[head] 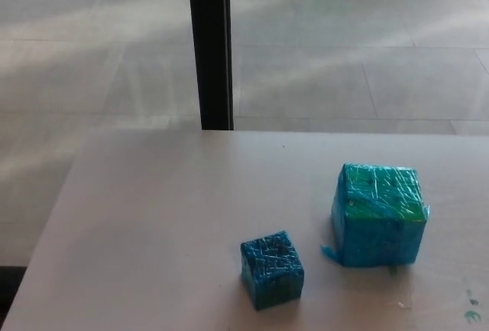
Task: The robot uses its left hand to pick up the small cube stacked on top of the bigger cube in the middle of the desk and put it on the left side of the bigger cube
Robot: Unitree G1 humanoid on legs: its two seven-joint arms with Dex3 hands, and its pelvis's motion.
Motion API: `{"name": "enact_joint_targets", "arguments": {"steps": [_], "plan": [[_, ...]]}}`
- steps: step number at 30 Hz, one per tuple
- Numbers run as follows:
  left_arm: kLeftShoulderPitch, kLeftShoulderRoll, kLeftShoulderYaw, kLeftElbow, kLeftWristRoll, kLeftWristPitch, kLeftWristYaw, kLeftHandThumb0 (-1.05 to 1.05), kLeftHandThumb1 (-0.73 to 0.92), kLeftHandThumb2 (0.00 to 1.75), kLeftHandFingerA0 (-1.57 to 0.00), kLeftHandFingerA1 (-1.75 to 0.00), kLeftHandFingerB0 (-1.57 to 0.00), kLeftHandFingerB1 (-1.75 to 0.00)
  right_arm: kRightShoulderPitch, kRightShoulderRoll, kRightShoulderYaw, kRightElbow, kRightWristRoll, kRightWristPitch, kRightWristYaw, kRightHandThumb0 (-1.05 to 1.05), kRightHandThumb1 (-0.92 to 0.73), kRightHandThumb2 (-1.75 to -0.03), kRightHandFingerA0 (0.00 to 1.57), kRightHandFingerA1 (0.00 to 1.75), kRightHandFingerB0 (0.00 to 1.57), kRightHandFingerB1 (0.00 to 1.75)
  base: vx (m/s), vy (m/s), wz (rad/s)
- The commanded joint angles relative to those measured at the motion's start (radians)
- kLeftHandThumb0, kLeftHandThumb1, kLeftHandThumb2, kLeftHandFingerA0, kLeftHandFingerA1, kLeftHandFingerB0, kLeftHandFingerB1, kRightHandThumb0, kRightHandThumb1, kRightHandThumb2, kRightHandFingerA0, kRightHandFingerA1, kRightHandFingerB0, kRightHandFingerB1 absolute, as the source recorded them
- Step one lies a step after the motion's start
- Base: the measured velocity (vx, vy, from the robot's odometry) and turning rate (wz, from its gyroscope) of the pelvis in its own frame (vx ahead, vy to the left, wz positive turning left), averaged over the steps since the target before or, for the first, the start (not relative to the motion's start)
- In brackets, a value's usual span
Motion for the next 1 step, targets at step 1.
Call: {"name": "enact_joint_targets", "arguments": {"steps": [1], "plan": [[0.067, -0.042, 0.105, 0.159, -0.207, 0.106, 0.067, -0.94, 0.59, 0.96, -0.21, -0.67, -0.06, -0.41, 0.013, -0.012, -0.020, 0.018, 0.021, 0.005, -0.034, -0.71, -0.52, -0.64, 0.77, 0.92, 0.62, 0.69, 0.00, 0.000, 0.00]]}}
